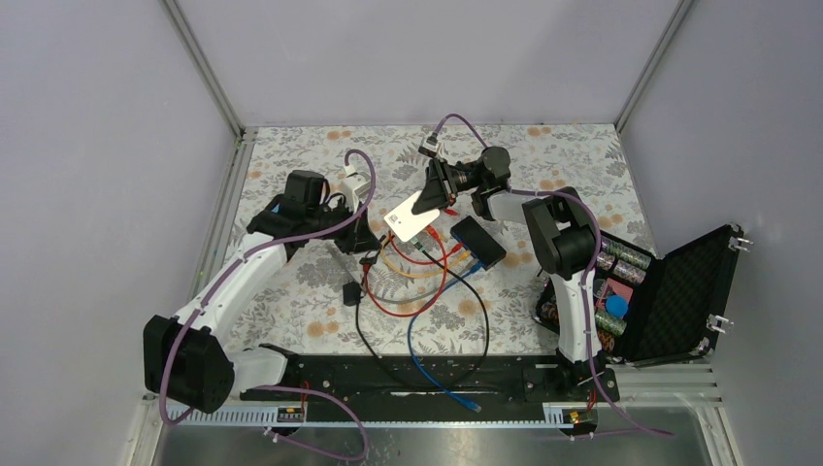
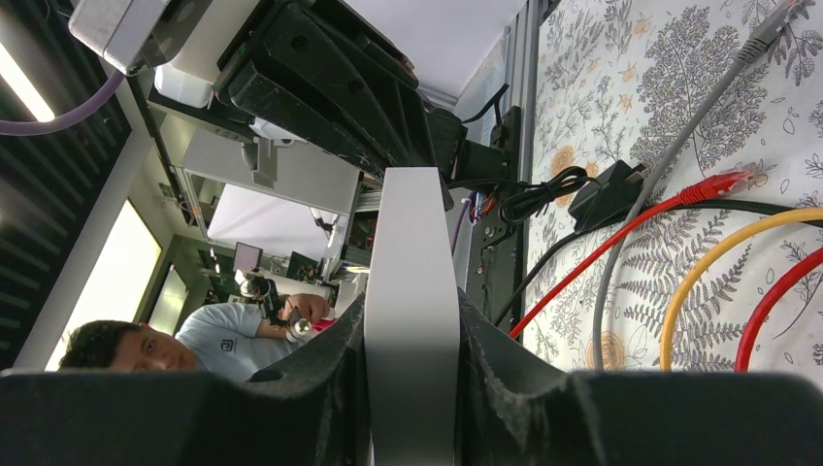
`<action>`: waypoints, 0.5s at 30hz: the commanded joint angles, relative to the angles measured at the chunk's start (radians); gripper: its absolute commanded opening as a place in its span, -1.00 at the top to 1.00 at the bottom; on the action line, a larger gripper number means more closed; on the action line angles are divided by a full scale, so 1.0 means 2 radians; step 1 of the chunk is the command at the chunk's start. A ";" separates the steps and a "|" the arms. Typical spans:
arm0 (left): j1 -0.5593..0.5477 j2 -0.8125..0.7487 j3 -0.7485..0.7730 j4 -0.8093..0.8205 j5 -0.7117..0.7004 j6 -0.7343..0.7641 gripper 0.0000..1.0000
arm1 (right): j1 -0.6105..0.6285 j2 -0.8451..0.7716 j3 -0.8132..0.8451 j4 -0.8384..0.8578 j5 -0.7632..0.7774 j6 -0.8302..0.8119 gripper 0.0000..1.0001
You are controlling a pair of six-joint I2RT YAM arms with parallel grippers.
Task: Insert the plug into the switch port
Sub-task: Insert the power into the switch port.
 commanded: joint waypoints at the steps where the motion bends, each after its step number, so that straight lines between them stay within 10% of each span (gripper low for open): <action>1: -0.002 0.001 0.016 0.016 0.010 0.001 1.00 | 0.004 -0.018 0.012 0.036 -0.011 -0.005 1.00; 15: -0.002 0.023 0.037 0.005 0.024 -0.006 1.00 | 0.006 -0.018 0.010 0.036 -0.023 -0.008 0.97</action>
